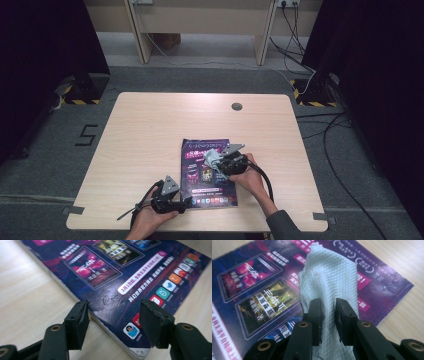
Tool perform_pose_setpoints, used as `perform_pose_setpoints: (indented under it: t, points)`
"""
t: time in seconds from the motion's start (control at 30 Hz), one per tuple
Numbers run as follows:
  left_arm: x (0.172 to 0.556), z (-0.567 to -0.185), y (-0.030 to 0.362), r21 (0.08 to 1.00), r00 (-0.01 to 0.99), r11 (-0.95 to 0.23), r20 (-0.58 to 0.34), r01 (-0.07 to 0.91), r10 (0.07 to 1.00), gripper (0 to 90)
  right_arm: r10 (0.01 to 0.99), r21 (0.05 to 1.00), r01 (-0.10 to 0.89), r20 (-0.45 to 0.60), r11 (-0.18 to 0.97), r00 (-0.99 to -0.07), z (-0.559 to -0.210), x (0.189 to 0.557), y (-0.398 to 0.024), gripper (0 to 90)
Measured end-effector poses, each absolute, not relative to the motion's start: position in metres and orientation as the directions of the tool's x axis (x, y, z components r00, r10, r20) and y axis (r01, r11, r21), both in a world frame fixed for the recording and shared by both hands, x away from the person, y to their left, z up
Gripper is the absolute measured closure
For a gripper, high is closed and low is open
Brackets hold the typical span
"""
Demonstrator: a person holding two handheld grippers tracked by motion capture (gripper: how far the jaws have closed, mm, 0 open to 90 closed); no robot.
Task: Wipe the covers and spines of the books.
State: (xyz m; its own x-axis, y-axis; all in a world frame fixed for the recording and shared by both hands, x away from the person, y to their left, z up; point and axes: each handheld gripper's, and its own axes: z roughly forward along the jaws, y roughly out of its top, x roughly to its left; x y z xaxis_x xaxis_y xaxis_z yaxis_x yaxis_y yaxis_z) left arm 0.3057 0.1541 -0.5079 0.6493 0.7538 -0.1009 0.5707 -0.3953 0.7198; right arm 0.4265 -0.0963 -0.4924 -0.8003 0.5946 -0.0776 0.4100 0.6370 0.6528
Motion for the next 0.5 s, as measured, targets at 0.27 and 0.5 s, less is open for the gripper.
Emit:
perform_pose_setpoints:
  t: [0.27,0.5]
  points:
    - [0.297,-0.507,0.155,0.712,0.669,-0.420,-0.095,0.563,0.737,40.0,0.565,0.615,0.386,-0.120,0.688,-0.816,-0.490,0.410,-0.092,75.7]
    - [0.293,-0.506,0.154,0.713,0.690,-0.446,-0.073,0.541,0.720,39.9,0.571,0.609,0.402,-0.104,0.684,-0.814,-0.489,0.408,-0.095,76.1]
